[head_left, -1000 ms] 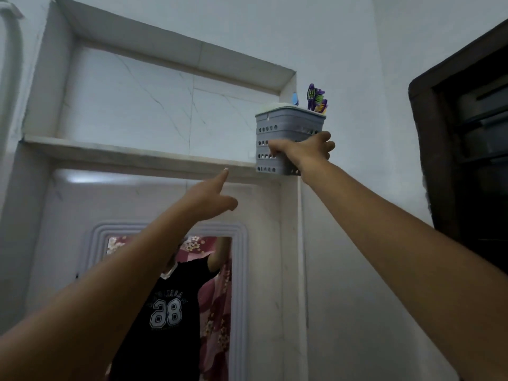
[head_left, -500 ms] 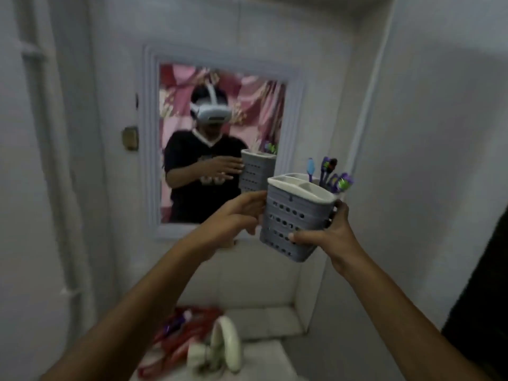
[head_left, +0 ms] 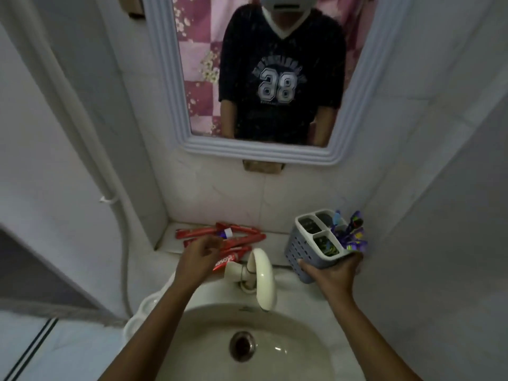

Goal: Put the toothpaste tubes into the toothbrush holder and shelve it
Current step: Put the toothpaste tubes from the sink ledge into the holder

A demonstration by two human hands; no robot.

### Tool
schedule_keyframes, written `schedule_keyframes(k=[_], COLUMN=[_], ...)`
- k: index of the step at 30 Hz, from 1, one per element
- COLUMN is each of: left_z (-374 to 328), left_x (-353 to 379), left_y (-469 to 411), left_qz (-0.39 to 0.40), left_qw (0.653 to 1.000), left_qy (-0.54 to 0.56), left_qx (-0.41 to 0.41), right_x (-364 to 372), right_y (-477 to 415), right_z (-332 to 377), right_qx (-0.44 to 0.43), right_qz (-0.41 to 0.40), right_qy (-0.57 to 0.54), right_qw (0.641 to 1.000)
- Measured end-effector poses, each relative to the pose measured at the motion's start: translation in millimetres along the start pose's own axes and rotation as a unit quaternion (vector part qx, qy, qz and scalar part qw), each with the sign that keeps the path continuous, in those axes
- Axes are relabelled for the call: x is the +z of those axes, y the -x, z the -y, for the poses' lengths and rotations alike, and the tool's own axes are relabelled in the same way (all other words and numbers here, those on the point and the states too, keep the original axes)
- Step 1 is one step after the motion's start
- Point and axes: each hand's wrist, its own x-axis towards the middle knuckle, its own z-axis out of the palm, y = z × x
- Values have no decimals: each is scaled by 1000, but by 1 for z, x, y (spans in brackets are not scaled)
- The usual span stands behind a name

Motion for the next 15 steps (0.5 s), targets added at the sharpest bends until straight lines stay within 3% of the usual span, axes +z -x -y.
schedule_keyframes(k=[3, 8, 15], left_z=[29, 56, 82], left_x=[7, 14, 21], left_y=[-5, -24, -73], left_qz=[-36, -80, -32], left_qw=[995, 984, 940], left_qy=[-71, -145, -340], left_qx=[-62, -62, 20], right_x=[15, 38, 40], right_y=[-12, -23, -31], right_z=[-35, -79, -81], right_qx=[52, 82, 90], right_qz=[7, 55, 74], right_qy=[4, 6, 10], right_qw=[999, 995, 993])
